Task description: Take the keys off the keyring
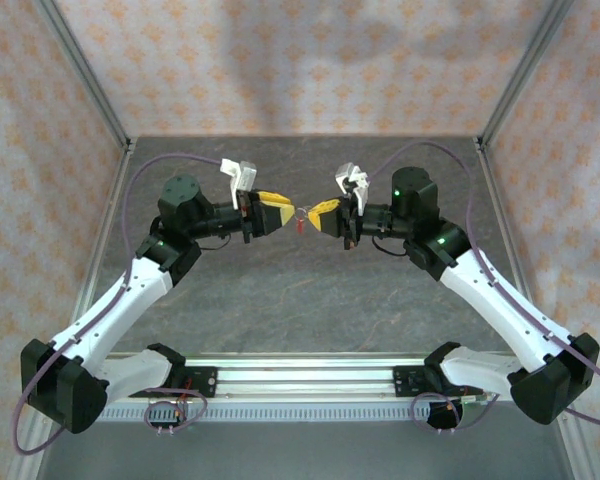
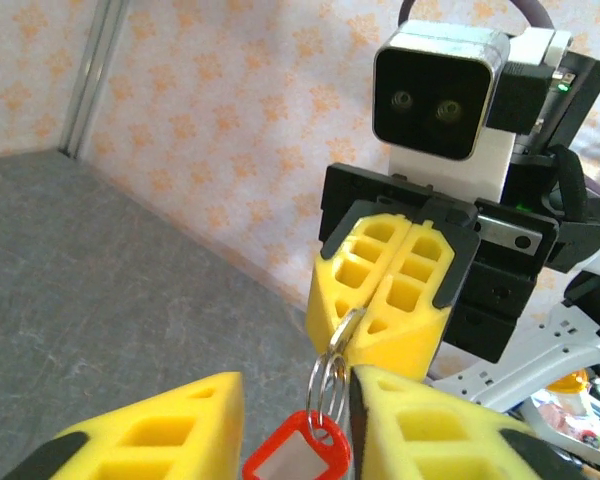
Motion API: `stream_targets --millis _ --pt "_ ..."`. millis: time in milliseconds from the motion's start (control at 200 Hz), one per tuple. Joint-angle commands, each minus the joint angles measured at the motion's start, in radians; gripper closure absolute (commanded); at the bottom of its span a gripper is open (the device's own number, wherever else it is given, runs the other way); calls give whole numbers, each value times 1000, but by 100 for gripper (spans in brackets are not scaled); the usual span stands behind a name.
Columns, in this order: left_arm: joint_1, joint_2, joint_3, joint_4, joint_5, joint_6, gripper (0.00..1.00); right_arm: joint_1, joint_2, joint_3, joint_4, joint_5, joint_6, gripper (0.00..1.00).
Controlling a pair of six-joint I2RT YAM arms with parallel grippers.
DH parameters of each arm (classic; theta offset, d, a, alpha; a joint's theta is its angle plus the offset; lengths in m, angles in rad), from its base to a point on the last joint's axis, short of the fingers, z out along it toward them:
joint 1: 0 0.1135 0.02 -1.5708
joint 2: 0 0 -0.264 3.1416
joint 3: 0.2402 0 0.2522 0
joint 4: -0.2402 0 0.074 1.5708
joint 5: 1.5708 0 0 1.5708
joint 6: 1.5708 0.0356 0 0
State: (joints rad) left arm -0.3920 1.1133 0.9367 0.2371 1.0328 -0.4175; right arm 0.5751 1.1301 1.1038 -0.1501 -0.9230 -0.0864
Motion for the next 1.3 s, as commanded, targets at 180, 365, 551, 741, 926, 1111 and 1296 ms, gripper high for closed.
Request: stream_targets --millis 180,365,551,741,926,1111,1296 --pt "5 -22 32 -63 21 55 56 -4 19 77 -119 -15 -39 100" --pt "4 -4 51 -106 70 83 54 -4 66 135 -197 -59 -64 100" --pt "0 16 71 -132 100 95 52 -4 108 184 -249 -84 -83 100" --pt "-10 29 97 -174 122 121 60 -4 117 196 -259 -92 -87 100" --pt "-11 29 98 -198 115 139 63 -4 116 197 -259 -98 -88 100" --pt "-13 31 100 -208 121 144 69 -4 115 201 -259 -102 -87 100" --pt "-15 34 103 -206 130 143 84 -4 115 203 -258 -100 -84 100"
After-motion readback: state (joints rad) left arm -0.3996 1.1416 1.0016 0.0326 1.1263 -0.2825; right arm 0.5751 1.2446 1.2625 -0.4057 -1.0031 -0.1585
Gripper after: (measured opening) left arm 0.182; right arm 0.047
